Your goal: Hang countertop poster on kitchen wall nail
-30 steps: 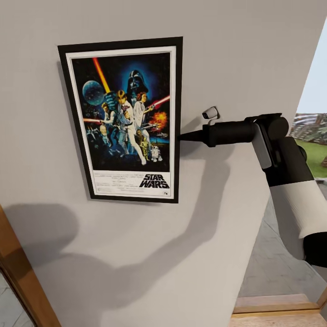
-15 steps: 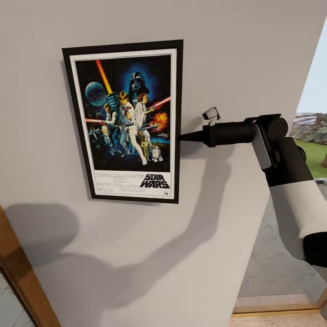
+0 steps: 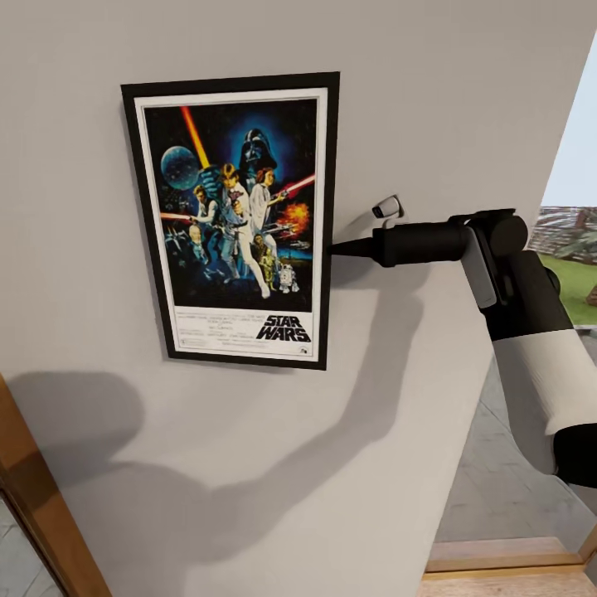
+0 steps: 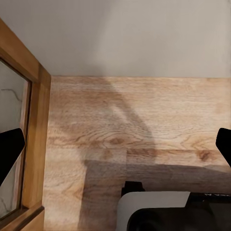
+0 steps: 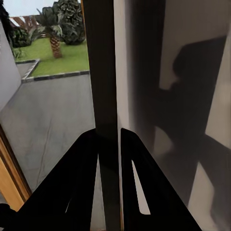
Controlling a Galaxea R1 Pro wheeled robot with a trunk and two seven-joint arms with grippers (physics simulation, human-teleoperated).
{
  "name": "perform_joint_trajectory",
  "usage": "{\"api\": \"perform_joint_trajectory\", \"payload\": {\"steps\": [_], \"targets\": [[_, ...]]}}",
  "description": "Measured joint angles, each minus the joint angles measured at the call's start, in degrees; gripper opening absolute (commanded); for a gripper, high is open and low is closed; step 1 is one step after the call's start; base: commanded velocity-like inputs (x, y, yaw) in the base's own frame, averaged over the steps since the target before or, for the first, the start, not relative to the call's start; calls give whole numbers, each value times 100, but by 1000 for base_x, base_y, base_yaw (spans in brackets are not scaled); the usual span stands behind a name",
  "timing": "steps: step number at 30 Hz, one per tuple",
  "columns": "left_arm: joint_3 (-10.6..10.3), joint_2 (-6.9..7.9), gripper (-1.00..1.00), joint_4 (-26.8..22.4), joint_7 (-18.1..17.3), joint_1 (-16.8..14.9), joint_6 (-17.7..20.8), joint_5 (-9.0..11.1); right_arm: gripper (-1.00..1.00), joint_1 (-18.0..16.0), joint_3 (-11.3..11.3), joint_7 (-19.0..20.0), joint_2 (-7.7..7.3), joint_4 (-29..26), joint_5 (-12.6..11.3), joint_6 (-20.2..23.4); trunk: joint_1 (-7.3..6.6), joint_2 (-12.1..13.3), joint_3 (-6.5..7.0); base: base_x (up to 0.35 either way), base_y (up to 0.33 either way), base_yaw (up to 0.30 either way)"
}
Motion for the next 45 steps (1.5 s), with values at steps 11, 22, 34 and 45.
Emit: {"api": "perform_joint_trajectory", "payload": {"steps": [11, 22, 34, 45], "targets": [[0, 0, 100, 0, 0, 0, 0, 0, -100, 0, 0, 0, 0, 0, 0, 0, 0, 0, 0, 0, 0, 0], [-8, 13, 100, 0, 0, 0, 6, 1, 100, -1, 362, 589, 21, -403, -587, -350, 1, 3, 0, 0, 0, 0], [-9, 14, 100, 1, 0, -1, 1, 3, 100, -3, -22, 61, 5, 514, -119, 45, -2, -6, 0, 0, 0, 0], [-10, 14, 100, 1, -3, 0, -3, 0, 100, -4, -42, -9, 1, 498, 8, 20, 2, 0, 0, -183, -51, 0]]}}
